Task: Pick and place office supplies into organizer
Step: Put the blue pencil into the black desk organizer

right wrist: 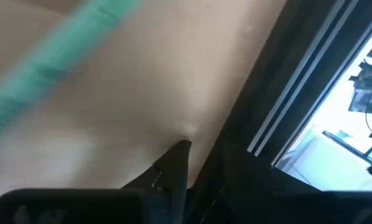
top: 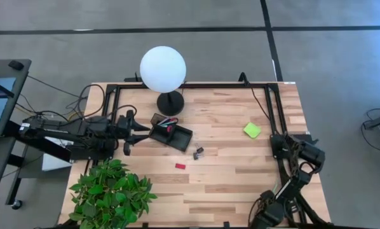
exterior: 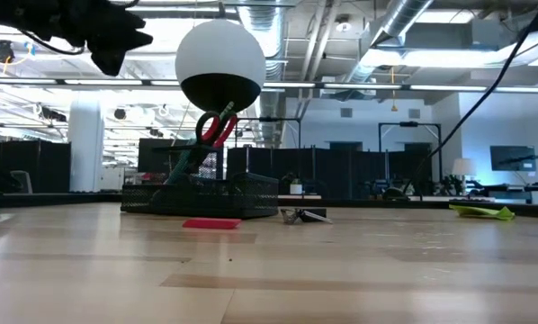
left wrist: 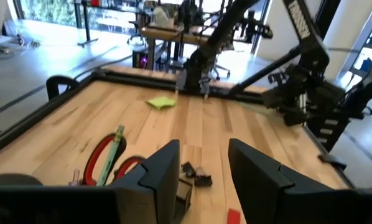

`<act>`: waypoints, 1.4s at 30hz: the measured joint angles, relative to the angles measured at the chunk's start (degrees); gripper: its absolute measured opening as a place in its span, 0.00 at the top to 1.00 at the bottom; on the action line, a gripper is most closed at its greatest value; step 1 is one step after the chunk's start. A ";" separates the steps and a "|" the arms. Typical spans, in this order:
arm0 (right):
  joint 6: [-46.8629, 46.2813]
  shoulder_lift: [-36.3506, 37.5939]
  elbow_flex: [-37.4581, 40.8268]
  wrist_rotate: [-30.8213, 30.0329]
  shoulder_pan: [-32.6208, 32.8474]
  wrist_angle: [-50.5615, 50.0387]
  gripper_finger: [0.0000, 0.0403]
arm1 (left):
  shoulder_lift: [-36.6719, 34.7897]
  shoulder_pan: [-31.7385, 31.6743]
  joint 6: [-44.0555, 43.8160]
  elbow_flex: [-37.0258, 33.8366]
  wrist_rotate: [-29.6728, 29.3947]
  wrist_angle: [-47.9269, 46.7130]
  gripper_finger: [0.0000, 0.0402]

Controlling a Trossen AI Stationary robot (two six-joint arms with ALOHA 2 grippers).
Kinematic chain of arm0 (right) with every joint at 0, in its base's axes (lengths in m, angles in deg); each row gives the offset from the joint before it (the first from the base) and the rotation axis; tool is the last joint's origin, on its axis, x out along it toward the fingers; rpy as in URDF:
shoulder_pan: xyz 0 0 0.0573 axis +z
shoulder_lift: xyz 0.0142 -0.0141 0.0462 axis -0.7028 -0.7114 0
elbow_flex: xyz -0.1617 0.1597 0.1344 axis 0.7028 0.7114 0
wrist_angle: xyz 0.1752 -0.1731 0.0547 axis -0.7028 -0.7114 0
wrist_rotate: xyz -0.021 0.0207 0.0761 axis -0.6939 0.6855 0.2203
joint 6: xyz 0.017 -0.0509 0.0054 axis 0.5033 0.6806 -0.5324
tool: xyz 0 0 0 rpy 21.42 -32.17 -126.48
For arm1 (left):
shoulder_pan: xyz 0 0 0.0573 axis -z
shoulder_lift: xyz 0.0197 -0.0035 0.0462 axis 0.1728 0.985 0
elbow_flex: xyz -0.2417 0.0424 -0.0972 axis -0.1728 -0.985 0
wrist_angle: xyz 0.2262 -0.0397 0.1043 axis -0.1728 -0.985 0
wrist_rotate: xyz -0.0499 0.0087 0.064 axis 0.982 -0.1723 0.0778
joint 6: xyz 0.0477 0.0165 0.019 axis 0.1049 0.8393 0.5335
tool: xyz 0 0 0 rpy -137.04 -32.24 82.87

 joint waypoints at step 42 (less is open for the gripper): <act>34.97 1.44 -0.63 -103.19 -26.86 24.40 0.75 | 0.04 0.00 -2.52 0.02 0.04 2.17 0.67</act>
